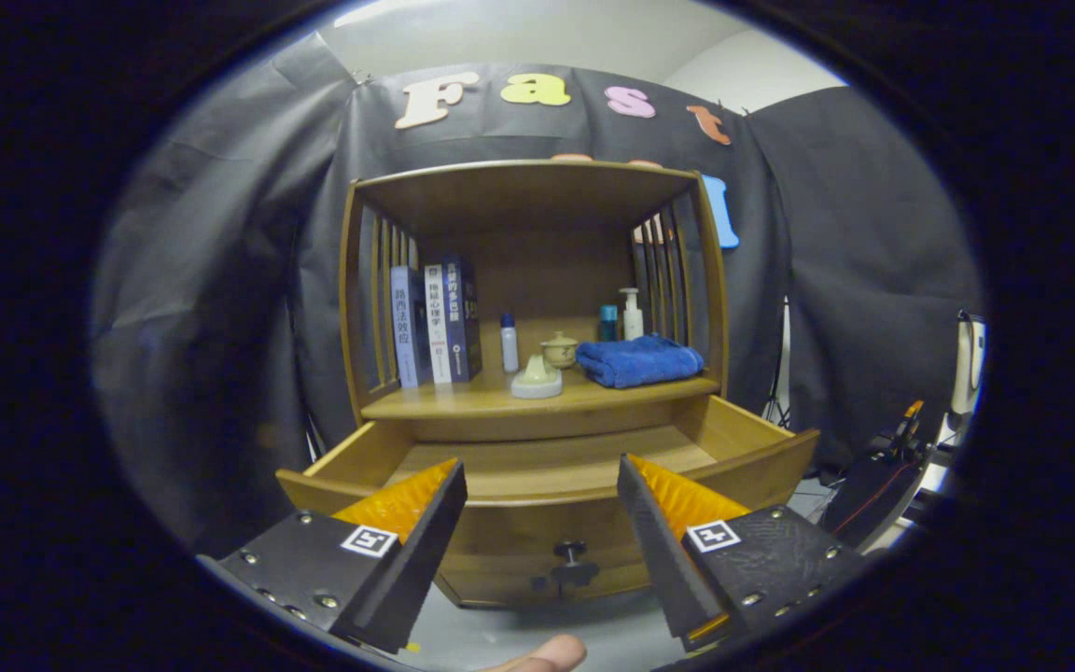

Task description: Pull open the drawer, take out the items inside it, and place them on the countertop above the cabinet.

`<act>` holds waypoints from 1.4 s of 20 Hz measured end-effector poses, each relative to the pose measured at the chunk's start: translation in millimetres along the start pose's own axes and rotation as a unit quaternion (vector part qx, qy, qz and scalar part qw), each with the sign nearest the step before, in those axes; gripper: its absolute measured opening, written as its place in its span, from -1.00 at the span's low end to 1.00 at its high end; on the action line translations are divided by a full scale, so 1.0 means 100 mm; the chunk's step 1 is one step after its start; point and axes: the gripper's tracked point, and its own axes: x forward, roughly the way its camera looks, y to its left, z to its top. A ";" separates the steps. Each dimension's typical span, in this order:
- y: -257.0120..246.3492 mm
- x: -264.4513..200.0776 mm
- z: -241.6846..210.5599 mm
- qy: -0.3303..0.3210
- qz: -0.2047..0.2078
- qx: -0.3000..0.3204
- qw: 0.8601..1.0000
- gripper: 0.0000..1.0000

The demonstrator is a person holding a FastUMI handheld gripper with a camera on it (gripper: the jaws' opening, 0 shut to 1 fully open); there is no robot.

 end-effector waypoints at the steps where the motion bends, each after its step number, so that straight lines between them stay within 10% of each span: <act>1: -0.03 0.01 -0.09 0.004 -0.004 0.001 1.000 0.94; 28: -0.05 0.60 -0.79 0.041 0.043 0.031 0.998 0.99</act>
